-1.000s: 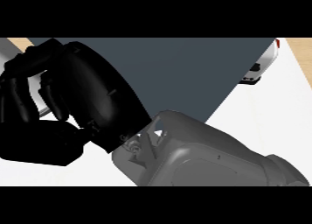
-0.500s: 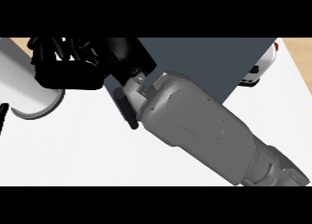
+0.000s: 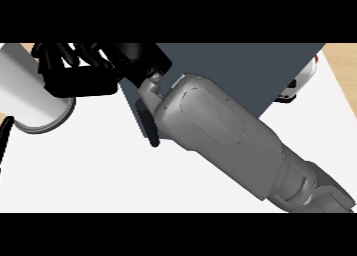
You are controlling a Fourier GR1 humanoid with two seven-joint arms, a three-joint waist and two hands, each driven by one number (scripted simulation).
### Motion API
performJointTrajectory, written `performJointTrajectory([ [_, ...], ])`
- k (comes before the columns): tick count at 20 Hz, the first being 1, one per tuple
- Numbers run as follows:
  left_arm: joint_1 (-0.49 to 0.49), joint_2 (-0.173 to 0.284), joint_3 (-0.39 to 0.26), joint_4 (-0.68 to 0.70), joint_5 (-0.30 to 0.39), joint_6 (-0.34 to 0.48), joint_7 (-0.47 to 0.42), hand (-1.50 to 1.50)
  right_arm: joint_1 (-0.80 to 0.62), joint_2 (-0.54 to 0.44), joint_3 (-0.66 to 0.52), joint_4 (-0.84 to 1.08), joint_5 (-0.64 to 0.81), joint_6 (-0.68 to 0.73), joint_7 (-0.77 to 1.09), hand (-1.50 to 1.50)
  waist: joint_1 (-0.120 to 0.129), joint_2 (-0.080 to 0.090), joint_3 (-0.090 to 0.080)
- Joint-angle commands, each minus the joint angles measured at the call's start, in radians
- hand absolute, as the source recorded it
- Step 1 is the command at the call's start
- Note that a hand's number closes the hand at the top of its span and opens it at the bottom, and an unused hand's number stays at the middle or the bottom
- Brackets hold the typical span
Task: Pick up the wine, place it into the cabinet and close the cabinet
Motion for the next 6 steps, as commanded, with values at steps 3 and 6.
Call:
performJointTrajectory([
  [3, -0.006, 0.001, 0.012, 0.011, -0.002, -0.009, 0.0, -1.5, 0.042, -0.141, -0.086, 0.151, 0.034, -0.001, -0.059, 1.5, -0.033, 0.044, 0.035],
  [6, -0.01, 0.0, 0.007, -0.008, -0.002, 0.005, 0.015, -1.5, 0.04, -0.133, -0.07, 0.167, 0.05, -0.004, -0.069, 1.5, -0.038, 0.038, 0.036],
])
